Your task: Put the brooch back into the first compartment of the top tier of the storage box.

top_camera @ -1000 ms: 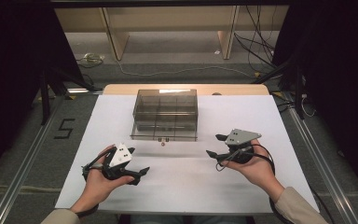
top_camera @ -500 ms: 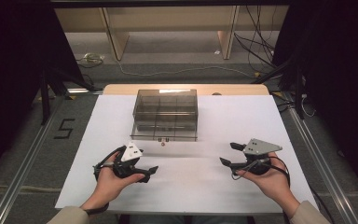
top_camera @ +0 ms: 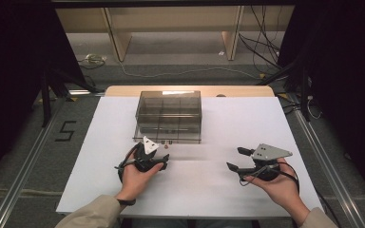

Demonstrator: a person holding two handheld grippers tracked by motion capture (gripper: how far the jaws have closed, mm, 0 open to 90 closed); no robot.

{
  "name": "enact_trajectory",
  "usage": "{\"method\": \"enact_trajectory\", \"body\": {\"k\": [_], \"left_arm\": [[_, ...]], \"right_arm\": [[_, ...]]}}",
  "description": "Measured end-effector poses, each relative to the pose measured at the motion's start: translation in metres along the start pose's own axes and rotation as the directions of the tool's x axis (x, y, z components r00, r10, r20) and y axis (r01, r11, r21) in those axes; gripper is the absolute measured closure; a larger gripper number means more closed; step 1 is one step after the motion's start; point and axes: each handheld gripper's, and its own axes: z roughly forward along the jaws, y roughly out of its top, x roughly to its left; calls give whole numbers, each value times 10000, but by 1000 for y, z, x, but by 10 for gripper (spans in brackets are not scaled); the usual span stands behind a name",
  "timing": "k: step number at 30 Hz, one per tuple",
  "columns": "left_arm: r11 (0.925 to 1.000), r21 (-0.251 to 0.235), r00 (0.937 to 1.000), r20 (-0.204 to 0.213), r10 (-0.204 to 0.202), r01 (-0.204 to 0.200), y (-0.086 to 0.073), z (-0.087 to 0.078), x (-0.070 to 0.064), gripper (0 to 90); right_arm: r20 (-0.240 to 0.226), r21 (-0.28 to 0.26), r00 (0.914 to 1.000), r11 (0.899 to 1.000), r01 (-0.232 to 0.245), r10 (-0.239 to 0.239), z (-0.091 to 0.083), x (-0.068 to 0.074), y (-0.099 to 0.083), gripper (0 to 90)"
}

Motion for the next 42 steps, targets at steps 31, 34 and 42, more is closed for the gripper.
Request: {"method": "enact_trajectory", "body": {"k": [31,34,42], "left_arm": [[9943,184,9907,-898,-1026,1046,15,29,-8,317],[9942,287,9910,-876,-1010,1038,16,31,-9,309],[9906,298,9879,-828,-1308,1337,19,34,-9,336]], "right_arm": [[-1,123,10000,9999,88,-88,3,0,-1,327],[4,130,9999,9999,103,-103,3,-1,-1,327],[19,156,9998,9997,206,-206,3,0,-1,330]]}}
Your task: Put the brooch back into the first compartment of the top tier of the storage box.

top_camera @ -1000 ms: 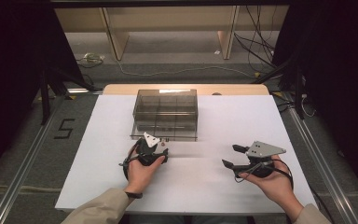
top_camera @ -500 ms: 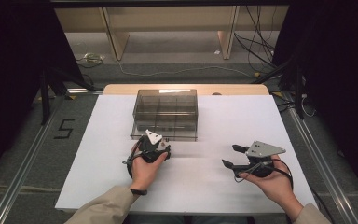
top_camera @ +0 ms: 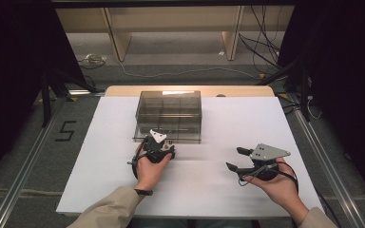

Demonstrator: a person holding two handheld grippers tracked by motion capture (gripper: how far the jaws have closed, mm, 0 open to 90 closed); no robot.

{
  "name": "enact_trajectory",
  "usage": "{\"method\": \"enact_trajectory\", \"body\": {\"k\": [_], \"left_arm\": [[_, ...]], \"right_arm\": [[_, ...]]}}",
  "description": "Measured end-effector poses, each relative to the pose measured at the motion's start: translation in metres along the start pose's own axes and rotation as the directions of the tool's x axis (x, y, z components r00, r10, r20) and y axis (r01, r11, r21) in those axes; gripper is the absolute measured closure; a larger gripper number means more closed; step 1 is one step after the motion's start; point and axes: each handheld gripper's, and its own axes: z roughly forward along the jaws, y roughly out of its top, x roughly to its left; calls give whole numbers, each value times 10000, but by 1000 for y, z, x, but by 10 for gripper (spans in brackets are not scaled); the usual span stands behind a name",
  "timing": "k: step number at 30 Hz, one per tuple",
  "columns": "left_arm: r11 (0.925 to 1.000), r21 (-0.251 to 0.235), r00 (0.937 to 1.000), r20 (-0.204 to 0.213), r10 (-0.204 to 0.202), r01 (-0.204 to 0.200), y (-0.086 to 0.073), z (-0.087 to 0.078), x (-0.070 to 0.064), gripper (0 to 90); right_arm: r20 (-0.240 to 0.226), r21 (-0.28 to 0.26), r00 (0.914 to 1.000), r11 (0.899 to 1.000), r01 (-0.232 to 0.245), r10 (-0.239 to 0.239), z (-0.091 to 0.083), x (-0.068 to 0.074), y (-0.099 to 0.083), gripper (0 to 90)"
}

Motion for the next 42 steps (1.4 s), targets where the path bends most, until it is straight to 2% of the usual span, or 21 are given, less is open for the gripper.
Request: {"method": "enact_trajectory", "body": {"k": [13,21,36,42], "left_arm": [[10000,-34,9991,424,10,-9,0,-1,2,476],[9999,-111,9993,380,-51,55,-1,-1,4,579],[9998,-86,9989,437,193,-190,-3,-5,1,750],[9999,-61,9985,522,159,-156,-3,-6,1,807]], "right_arm": [[-19,25,9999,9999,103,-103,0,1,0,337],[-39,27,9999,10000,93,-93,0,1,0,339],[-51,25,10000,10000,62,-62,0,1,0,340],[-47,41,10000,10000,56,-56,0,1,0,340]]}}
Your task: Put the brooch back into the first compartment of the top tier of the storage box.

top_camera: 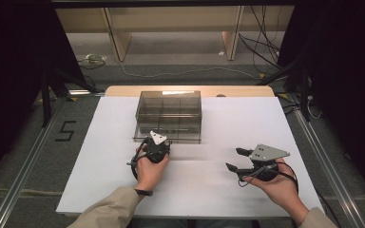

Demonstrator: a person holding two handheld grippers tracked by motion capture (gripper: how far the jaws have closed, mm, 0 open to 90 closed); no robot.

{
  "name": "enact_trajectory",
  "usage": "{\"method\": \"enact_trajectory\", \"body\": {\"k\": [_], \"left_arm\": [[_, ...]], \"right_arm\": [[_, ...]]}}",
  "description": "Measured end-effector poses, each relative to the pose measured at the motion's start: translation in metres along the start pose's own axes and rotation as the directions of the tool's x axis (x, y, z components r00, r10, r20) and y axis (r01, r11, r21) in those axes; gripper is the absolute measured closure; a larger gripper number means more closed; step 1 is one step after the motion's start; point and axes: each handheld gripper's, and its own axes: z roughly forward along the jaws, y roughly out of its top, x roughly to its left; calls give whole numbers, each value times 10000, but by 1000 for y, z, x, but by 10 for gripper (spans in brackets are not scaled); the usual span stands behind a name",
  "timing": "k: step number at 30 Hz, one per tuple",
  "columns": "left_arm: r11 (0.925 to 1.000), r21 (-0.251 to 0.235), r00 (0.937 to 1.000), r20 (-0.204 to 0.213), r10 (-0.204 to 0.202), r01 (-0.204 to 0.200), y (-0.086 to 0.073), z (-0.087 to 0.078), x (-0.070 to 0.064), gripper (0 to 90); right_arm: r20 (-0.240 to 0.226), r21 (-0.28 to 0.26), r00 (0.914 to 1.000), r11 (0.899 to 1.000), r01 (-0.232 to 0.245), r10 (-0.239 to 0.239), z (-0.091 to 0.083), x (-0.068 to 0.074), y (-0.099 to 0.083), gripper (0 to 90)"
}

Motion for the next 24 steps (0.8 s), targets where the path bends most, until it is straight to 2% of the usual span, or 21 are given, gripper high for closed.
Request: {"method": "enact_trajectory", "body": {"k": [2,9,11,14,17,24], "left_arm": [[10000,-15,10000,2,4,-4,0,0,0,860],[10000,-15,10000,19,37,-37,0,0,0,866],[10000,-45,10000,24,70,-70,0,0,0,820],[9992,-31,9991,-102,402,-402,0,-1,-3,709],[9989,-134,9987,-234,443,-446,0,1,-5,622],[9999,-63,9999,-104,104,-104,5,8,-1,583]], "right_arm": [[1,-1,10000,10000,-2,2,0,0,0,340],[-1,13,10000,10000,9,-9,0,0,0,340],[-5,11,10000,10000,19,-19,0,0,0,340],[1,18,10000,10000,8,-8,0,0,0,341],[-4,11,10000,10000,23,-23,0,0,0,340],[1,53,10000,10000,9,-9,1,0,-1,340]]}}
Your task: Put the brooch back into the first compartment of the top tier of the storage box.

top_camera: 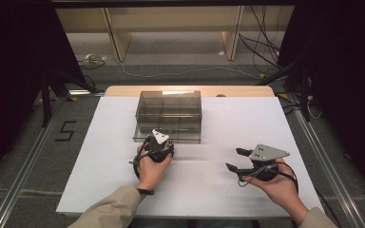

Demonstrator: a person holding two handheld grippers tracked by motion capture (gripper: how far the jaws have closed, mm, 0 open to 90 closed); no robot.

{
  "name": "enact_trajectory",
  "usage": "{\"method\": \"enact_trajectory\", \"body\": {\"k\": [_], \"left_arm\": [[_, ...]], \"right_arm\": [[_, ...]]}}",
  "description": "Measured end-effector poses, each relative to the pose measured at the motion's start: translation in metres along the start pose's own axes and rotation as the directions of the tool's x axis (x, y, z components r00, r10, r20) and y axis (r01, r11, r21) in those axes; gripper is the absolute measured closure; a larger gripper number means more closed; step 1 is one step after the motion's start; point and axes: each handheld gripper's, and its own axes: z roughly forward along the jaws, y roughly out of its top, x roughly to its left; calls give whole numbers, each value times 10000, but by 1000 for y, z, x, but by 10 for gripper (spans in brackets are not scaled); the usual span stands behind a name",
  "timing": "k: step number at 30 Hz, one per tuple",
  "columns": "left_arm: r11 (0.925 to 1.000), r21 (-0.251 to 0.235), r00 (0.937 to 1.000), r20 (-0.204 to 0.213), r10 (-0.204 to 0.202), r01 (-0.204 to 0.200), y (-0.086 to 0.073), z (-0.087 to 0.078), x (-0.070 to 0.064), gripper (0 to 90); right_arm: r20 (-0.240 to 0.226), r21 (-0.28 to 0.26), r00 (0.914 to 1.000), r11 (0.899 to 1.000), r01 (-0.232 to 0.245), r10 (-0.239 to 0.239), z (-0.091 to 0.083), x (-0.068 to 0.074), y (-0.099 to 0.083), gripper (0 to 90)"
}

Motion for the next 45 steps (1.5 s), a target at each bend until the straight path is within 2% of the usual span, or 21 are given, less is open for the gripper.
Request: {"method": "enact_trajectory", "body": {"k": [2,8,11,19,22,31,38,42,43,45], "left_arm": [[10000,-15,9999,137,-67,68,1,2,2,585],[10000,-10,9996,260,69,-69,2,2,1,620],[9994,-7,9989,310,348,-348,2,2,-1,671],[9989,-31,9983,356,470,-469,1,1,-6,790],[9993,-27,9984,405,382,-381,1,1,-5,792],[9981,-23,9972,422,612,-612,0,-2,-6,794],[9947,-101,9923,702,1025,-1020,-1,-11,-10,794],[9947,-164,9910,854,1029,-1019,-1,-17,-11,795],[9947,-270,9910,875,1012,-992,-1,-20,-12,891],[9933,-341,9880,1049,1132,-1102,-1,-23,-13,894]], "right_arm": [[-27,5,10000,10000,27,-27,0,0,0,340],[-34,11,10000,10000,51,-51,1,1,0,341],[-35,-2,10000,10000,77,-77,0,1,0,343],[-52,-12,10000,10000,56,-56,0,1,0,344],[-45,-13,10000,10000,65,-65,0,1,0,344],[-17,-27,10000,10000,57,-57,-1,1,1,346],[15,-78,9999,9999,101,-101,-2,0,1,346],[23,-82,9999,9999,112,-112,-2,0,1,346],[22,-81,9999,9999,113,-113,-2,0,1,346],[25,-82,9999,9999,102,-102,-2,1,1,346]]}}
